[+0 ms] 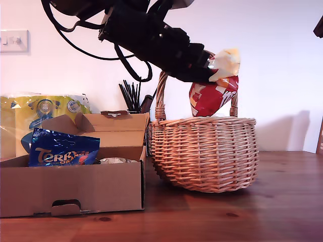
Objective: Move the bags of Easter eggs from the cardboard box on the left into the woven basket on the right side.
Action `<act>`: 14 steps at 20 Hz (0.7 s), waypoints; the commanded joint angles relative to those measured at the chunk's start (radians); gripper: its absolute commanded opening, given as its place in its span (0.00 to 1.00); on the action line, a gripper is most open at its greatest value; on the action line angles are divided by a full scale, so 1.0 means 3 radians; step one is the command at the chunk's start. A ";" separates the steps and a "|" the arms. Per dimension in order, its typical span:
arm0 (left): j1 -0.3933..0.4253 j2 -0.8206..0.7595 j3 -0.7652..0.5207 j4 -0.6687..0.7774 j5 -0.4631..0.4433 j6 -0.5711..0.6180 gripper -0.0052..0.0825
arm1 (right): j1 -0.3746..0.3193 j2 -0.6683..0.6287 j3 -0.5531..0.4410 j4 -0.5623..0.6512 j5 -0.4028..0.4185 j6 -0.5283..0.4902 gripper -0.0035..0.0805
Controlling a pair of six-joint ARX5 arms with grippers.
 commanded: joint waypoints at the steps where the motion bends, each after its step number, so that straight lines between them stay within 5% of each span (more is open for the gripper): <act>1: -0.0003 0.0076 -0.0006 -0.0023 -0.0004 0.0017 0.04 | -0.0015 -0.0001 -0.0022 0.0011 -0.0023 -0.0003 0.03; 6: -0.0003 0.0076 -0.0006 -0.0238 -0.0013 0.0104 0.05 | -0.0015 -0.0001 -0.0022 0.0010 -0.0023 -0.0003 0.03; 11: -0.0004 0.0076 -0.0006 -0.0201 -0.0076 0.0131 0.31 | -0.0015 -0.0001 -0.0022 -0.0014 -0.0027 -0.0003 0.03; 14: -0.0006 0.0076 -0.0005 -0.0172 -0.0075 0.0131 0.33 | -0.0015 -0.0001 -0.0022 -0.0020 -0.0027 -0.0003 0.03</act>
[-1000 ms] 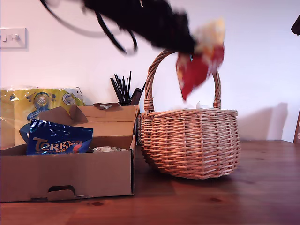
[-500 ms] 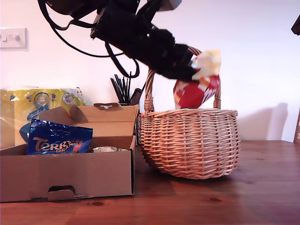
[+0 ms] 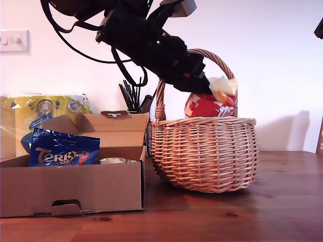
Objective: Move the bags of Easter eggs from the cardboard box on the left into the woven basket on the right side.
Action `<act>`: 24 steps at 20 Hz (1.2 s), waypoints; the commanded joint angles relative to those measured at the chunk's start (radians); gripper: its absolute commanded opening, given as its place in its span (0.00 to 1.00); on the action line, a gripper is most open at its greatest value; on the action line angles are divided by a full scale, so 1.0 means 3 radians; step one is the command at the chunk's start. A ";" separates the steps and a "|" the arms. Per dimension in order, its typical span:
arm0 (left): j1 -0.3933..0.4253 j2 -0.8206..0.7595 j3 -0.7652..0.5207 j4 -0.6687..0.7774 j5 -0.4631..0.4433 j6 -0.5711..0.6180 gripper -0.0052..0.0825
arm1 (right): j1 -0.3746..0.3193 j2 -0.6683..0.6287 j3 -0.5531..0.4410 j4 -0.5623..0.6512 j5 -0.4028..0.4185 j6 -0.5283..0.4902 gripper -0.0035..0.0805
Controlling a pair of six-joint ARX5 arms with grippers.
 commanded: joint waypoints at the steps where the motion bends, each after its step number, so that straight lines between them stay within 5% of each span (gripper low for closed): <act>1: -0.0011 0.0076 -0.0005 0.0051 0.0004 0.0027 0.33 | -0.0015 -0.0001 -0.0022 0.0005 -0.0025 -0.0003 0.03; 9: -0.0019 0.0070 0.0009 0.0048 0.0005 0.0025 0.37 | -0.0015 -0.0001 -0.0022 0.0006 -0.0025 -0.0003 0.03; 13: -0.0055 -0.0136 0.0017 -0.0141 0.0003 0.0017 0.03 | -0.0015 -0.0001 -0.0022 0.0014 -0.0024 -0.0003 0.03; 20: -0.0058 -0.0828 -0.0028 -0.1258 -0.0151 -0.0189 0.04 | 0.0004 -0.0001 -0.0022 0.0015 -0.0196 -0.0191 0.03; 24: 0.0064 -0.1272 -0.0528 -0.1381 -0.0239 -0.0191 0.04 | 0.0047 -0.0001 -0.0022 0.0014 -0.0282 -0.0262 0.03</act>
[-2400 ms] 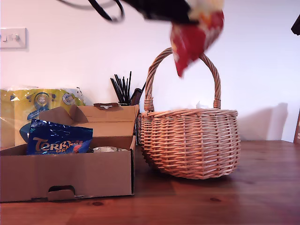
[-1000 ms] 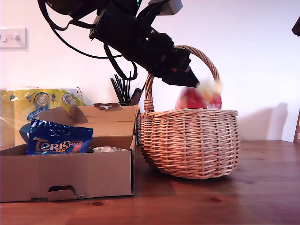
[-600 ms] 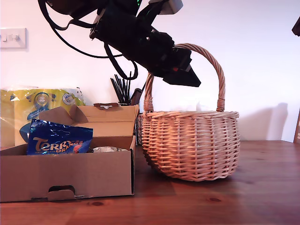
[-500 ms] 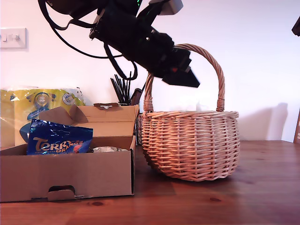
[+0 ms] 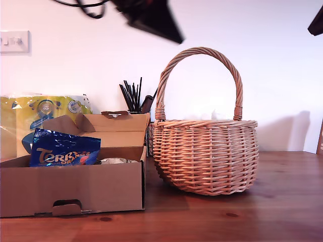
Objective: Move the bags of Easter eggs from the cardboard box on the left into the woven basket on the right side.
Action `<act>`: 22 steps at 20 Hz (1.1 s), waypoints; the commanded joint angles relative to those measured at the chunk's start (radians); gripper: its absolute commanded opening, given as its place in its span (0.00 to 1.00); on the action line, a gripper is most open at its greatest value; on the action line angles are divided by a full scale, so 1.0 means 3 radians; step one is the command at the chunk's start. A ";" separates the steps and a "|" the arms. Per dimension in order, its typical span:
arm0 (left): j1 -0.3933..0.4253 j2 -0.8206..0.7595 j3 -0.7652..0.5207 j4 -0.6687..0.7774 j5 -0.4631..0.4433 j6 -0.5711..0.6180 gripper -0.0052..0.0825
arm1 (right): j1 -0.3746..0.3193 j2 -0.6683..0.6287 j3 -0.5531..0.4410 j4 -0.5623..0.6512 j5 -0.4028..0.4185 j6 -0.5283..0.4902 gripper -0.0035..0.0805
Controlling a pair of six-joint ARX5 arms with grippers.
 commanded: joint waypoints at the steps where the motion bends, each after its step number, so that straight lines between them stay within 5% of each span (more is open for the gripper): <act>1: 0.0086 -0.0188 -0.0420 -0.0031 -0.0031 -0.0010 0.04 | 0.0047 -0.0001 -0.0022 0.0011 -0.0024 -0.0027 0.03; 6: 0.0661 -0.1005 -0.1090 -0.0163 0.0280 -0.0008 0.04 | 0.0099 0.0000 -0.0022 0.0009 -0.0103 -0.0025 0.03; 11: 0.1485 -0.1205 -0.1102 -0.0559 0.0490 0.0301 0.08 | 0.0117 0.0000 -0.0022 0.0011 -0.0107 -0.0027 0.03; 12: 0.1635 -0.1141 -0.1101 -0.0559 0.0566 0.0390 0.22 | 0.0117 0.0000 -0.0022 0.0013 -0.0111 -0.0025 0.03; 14: 0.1853 -0.1015 -0.1102 -0.0518 0.0605 0.0409 0.69 | 0.0117 0.0000 -0.0022 0.0013 -0.0111 -0.0027 0.03; 15: 0.1919 -0.0940 -0.1102 -0.0490 0.0605 0.0543 0.83 | 0.0117 0.0000 -0.0022 0.0011 -0.0111 -0.0025 0.03; 22: 0.2007 -0.0347 -0.1101 -0.0134 0.0725 0.1017 0.85 | 0.0117 0.0000 -0.0022 0.0013 -0.0111 -0.0027 0.03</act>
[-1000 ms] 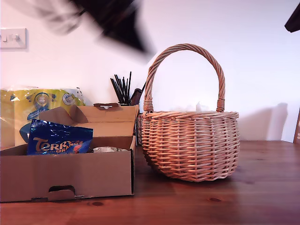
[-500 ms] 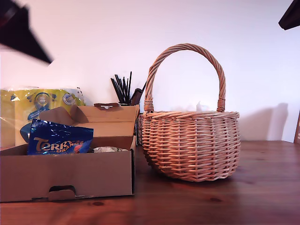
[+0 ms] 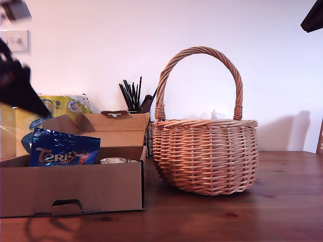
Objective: Move the bags of Easter eggs from the cardboard box on the left into the woven basket on the right side.
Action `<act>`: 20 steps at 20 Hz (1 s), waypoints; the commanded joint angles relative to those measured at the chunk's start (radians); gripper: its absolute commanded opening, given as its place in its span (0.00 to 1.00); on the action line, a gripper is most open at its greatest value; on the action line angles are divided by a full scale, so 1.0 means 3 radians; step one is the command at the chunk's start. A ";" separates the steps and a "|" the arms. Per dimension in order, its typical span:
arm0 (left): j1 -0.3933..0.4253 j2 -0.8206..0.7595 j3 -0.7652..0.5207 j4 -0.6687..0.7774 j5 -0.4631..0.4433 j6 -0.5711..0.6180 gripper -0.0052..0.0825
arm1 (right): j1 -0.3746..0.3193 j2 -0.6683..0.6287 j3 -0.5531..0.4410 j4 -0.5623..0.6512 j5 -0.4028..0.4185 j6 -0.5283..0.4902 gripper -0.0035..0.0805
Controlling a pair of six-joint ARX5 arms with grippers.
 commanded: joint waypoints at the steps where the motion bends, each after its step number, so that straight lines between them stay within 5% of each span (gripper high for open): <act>1: 0.0014 0.0175 -0.0051 0.0120 0.0020 0.0062 0.85 | 0.0015 0.0000 -0.0022 0.0014 -0.0022 -0.0006 0.03; 11: 0.0033 0.0628 -0.0003 -0.0039 0.0415 -0.0210 0.84 | 0.0015 0.0000 -0.0022 0.0041 -0.0020 -0.0008 0.03; 20: -0.0022 0.0628 0.0114 -0.0571 0.1039 -0.0568 0.57 | 0.0015 0.0000 -0.0022 0.0056 -0.0020 -0.0008 0.03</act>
